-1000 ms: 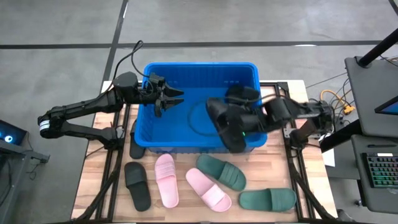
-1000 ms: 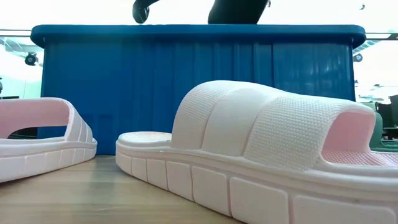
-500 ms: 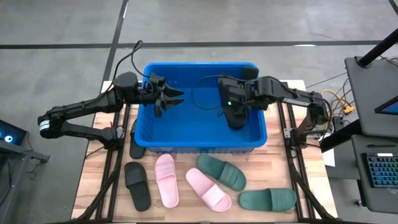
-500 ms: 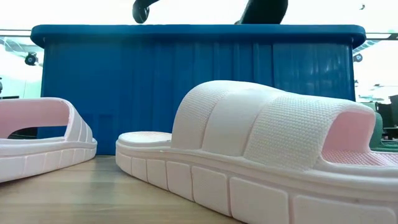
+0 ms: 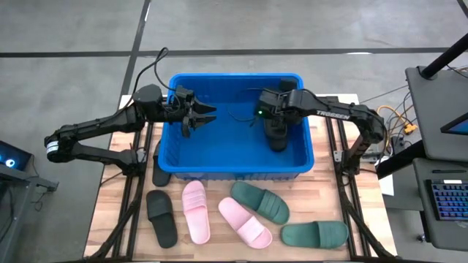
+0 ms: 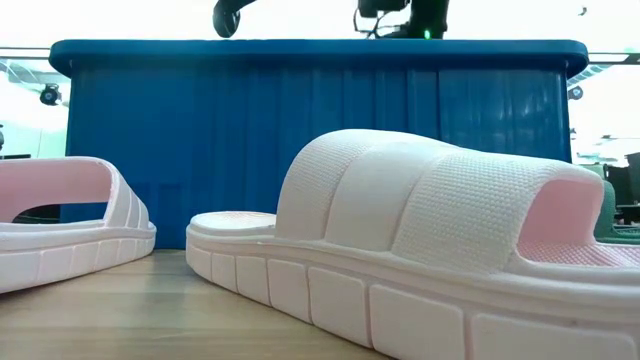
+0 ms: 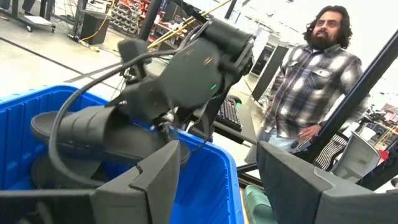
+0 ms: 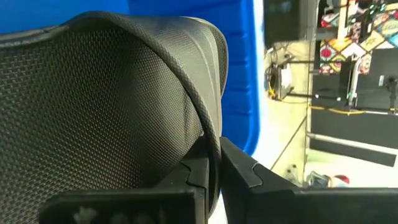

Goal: Pick and place slides into bin
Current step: Put the black slide into the blue bin

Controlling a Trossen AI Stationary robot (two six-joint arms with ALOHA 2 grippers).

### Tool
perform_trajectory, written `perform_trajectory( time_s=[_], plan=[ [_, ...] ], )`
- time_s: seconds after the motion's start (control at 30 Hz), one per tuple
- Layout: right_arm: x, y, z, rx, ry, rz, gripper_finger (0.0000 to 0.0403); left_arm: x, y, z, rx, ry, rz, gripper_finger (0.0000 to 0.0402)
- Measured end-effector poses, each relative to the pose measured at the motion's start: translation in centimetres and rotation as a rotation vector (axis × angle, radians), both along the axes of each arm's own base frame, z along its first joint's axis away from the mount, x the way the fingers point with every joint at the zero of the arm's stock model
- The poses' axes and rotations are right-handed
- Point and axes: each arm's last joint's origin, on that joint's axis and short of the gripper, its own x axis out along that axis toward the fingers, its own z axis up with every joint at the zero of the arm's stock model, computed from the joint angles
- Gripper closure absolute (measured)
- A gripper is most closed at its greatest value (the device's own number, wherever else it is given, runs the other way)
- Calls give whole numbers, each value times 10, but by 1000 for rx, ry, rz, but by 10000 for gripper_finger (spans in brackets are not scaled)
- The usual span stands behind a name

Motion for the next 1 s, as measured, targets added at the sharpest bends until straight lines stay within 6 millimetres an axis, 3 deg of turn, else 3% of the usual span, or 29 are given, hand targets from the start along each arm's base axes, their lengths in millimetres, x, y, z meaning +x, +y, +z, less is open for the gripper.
perform_trajectory(
  time_s=[0.37,1.0],
  plan=[
    [-1,-18,-52,1,92,31,390,0,0,0,0,0,0,205],
    [-15,-48,-96,20,132,23,390,0,0,0,0,0,0,205]
  ],
)
